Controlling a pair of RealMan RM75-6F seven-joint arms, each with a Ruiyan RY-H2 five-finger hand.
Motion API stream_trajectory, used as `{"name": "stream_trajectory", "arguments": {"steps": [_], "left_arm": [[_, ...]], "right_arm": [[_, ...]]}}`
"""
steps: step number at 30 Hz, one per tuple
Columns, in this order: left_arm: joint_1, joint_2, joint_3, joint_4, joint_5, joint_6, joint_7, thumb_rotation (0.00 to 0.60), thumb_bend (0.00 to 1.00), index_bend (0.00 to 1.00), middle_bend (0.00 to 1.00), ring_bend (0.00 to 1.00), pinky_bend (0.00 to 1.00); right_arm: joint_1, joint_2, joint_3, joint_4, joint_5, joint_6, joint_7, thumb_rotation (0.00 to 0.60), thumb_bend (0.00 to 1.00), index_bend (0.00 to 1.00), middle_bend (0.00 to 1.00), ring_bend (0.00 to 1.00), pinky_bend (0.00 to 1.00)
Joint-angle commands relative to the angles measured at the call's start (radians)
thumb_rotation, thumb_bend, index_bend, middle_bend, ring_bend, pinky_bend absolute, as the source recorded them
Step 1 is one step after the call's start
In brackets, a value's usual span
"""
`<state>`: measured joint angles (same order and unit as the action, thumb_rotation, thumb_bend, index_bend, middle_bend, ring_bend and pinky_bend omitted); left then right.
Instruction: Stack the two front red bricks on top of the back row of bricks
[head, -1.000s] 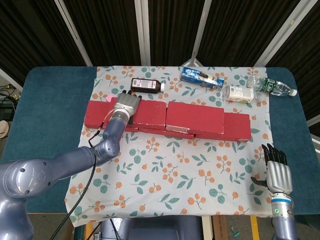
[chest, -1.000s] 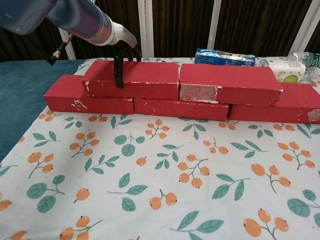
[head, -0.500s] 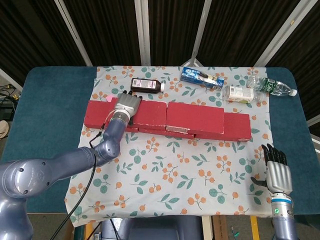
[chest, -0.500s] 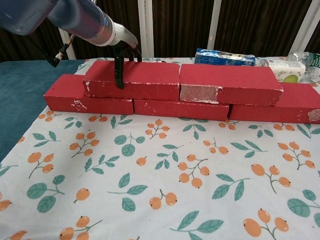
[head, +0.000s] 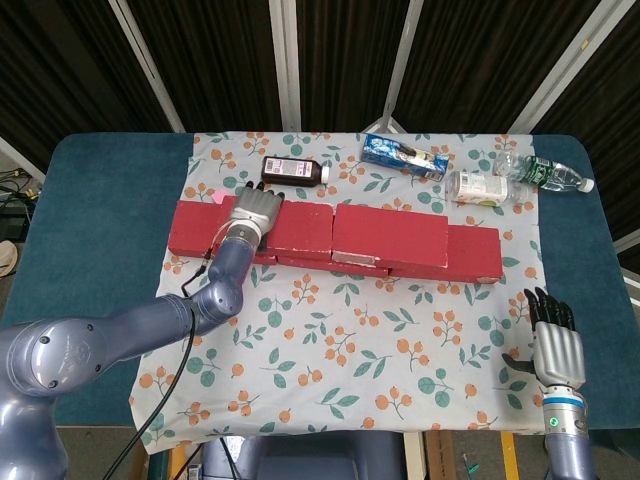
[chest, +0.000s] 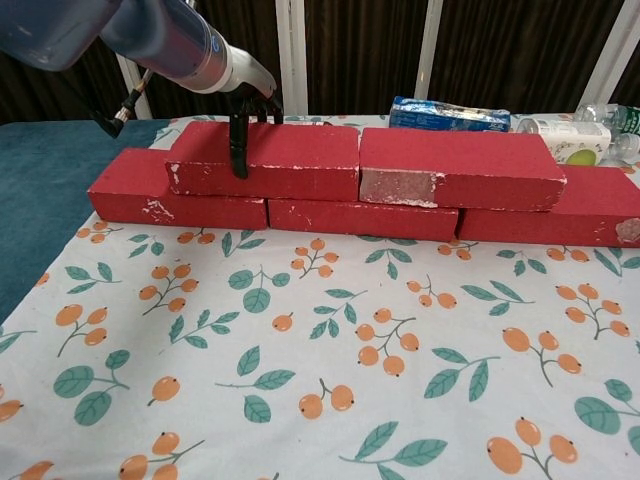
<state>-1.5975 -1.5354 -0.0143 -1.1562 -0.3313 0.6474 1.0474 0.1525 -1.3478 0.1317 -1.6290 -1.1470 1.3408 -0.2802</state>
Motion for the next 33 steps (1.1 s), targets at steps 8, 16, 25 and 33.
{"name": "stream_trajectory", "arguments": {"steps": [8,16,25,33], "left_arm": [[-0.001,-0.007,-0.013,0.008,-0.029,0.011,0.037,0.6,0.0,0.13,0.13,0.0,0.07],[0.004,-0.01,-0.028,0.009,-0.031,0.021,0.06,0.6,0.0,0.11,0.08,0.0,0.07],[0.01,-0.01,-0.048,0.005,-0.039,0.035,0.086,0.6,0.0,0.03,0.04,0.0,0.07],[0.019,-0.007,-0.063,0.002,-0.041,0.04,0.107,0.6,0.0,0.01,0.0,0.0,0.07]], "right_arm": [[0.0,-0.001,0.0,0.001,0.002,0.001,-0.001,0.6,0.15,0.0,0.0,0.0,0.0],[0.0,-0.003,0.002,0.0,0.006,0.001,-0.003,0.6,0.15,0.0,0.0,0.0,0.0],[0.0,-0.002,0.004,-0.003,0.011,0.002,-0.003,0.6,0.15,0.0,0.0,0.0,0.0],[0.001,-0.003,0.005,-0.005,0.014,0.002,-0.006,0.6,0.15,0.0,0.0,0.0,0.0]]}}
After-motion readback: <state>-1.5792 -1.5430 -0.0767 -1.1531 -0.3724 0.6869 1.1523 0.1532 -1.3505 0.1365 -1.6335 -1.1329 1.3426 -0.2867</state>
